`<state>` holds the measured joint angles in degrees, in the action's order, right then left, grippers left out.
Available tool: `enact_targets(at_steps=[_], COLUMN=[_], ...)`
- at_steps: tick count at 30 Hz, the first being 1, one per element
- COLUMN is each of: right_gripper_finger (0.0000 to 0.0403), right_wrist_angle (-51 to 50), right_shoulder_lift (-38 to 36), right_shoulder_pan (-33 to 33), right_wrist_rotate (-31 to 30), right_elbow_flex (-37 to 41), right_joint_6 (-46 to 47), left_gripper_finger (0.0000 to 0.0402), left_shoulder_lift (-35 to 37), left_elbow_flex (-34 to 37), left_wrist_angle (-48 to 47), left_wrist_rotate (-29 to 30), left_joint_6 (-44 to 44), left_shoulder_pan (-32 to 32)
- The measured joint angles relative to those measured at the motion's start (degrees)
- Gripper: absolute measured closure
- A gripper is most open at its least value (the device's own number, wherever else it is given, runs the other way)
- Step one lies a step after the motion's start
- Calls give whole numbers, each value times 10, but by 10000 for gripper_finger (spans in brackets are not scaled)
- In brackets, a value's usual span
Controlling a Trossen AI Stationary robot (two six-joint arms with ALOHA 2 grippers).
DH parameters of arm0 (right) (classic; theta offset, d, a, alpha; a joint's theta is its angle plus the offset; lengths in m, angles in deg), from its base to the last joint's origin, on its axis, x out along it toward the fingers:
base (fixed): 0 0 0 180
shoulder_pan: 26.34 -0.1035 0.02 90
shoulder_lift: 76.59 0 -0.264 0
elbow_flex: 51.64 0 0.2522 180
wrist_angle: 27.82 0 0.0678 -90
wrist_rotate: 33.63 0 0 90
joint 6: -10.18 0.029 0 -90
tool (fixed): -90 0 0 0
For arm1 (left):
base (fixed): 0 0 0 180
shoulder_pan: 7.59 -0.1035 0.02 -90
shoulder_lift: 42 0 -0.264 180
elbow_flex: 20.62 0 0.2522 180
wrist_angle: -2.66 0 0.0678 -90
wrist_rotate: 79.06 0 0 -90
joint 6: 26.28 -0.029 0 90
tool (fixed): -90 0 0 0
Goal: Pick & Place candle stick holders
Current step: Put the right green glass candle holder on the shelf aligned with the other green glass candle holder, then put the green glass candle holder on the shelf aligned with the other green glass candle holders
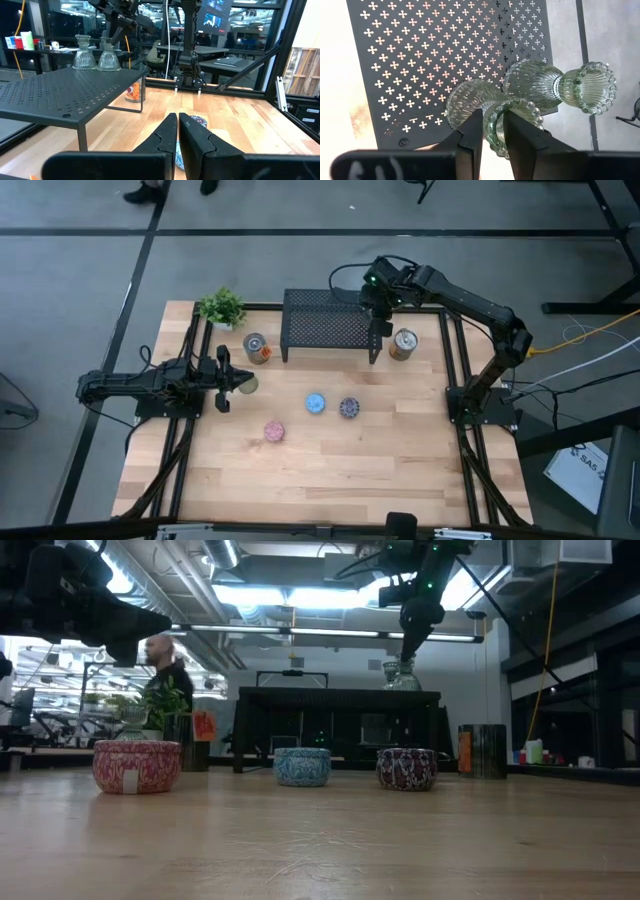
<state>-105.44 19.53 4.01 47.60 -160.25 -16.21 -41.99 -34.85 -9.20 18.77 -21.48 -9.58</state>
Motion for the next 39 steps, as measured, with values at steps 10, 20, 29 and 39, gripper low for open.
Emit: enact_targets(at_steps=[10, 20, 29, 39], right_gripper_finger=[290, 272, 270, 270], right_wrist_angle=[11, -10, -4, -2], right_shoulder_lift=[0, 0, 0, 0], right_shoulder_pan=[-8, -37, -84, -147], right_wrist_rotate=[29, 31, 115, 150], right_elbow_flex=[-15, -92, -108, -108], right_joint_6=[0, 23, 59, 148], left_gripper_finger=[390, 391, 391, 391], left_shoulder_lift=[0, 0, 0, 0], left_elbow_flex=[0, 0, 0, 0], left_wrist_angle=[0, 0, 0, 0], left_wrist_rotate=[0, 0, 0, 0], left_joint_6=[0, 0, 0, 0], left_shoulder_pan=[0, 0, 0, 0])
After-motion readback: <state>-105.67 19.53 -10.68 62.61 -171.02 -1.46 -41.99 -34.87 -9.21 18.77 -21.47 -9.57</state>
